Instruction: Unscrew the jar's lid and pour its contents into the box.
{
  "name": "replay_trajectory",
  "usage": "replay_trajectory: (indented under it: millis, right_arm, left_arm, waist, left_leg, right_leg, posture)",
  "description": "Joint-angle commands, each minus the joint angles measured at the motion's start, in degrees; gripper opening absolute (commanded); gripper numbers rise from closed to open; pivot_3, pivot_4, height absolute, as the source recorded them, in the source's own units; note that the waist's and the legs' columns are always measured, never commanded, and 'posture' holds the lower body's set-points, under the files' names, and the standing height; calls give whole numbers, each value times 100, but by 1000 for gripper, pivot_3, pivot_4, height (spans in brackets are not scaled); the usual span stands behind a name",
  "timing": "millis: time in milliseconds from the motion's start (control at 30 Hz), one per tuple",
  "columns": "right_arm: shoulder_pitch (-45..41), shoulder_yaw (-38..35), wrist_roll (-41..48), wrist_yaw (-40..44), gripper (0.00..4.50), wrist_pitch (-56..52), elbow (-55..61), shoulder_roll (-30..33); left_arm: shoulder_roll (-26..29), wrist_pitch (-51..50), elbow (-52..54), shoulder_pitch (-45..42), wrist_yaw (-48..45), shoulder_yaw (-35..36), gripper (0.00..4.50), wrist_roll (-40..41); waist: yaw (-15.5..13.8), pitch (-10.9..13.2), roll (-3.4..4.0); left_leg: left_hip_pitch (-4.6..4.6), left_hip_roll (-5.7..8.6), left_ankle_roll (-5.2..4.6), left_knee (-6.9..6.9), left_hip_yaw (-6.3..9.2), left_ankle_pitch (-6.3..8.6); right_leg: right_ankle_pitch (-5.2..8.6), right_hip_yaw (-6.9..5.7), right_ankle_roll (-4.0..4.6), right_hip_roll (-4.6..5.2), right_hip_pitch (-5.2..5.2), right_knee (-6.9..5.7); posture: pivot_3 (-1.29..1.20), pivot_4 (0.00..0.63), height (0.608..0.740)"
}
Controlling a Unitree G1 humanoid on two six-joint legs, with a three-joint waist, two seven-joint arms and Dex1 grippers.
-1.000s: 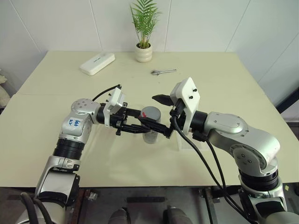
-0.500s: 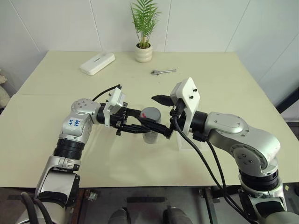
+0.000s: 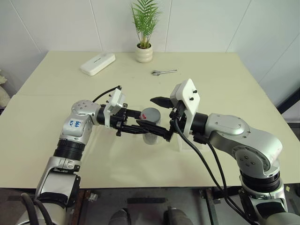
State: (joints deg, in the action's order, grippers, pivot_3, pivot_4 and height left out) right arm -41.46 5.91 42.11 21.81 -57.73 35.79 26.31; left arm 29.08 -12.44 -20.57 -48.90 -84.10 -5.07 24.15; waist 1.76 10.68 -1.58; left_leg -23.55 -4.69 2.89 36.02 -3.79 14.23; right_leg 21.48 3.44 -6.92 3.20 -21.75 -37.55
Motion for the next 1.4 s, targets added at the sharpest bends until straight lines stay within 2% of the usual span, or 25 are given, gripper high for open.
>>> replay_trajectory:
  millis: [33, 933, 1400]
  right_arm:
    - [-25, -157, -18, 6, 4500, 87, 163, 38]
    - [20, 39, -586, 535, 4500, 572, -331, 68]
    - [97, -216, -482, 634, 4500, 445, -156, 428]
  left_arm:
    - [-23, 77, 107, -77, -28, 67, 1964, 19]
    - [-29, 103, 155, -86, -43, 108, 1964, 59]
    - [-22, 135, 101, -103, -42, 107, 1964, 39]
  waist:
    - [0, 0, 0]
    - [0, 0, 0]
    - [-2, 0, 0]
  left_leg:
    - [0, 0, 0, 0, 0, 0]
    - [0, 0, 0, 2, 0, 0]
    - [0, 0, 0, 2, 0, 0]
  right_leg:
    - [0, 0, 0, 0, 0, 0]
    - [0, 0, 0, 0, 0, -1]
    - [0, 0, 0, 0, 0, -3]
  posture:
    - [0, 150, 740]
    - [0, 150, 740]
    - [0, 150, 740]
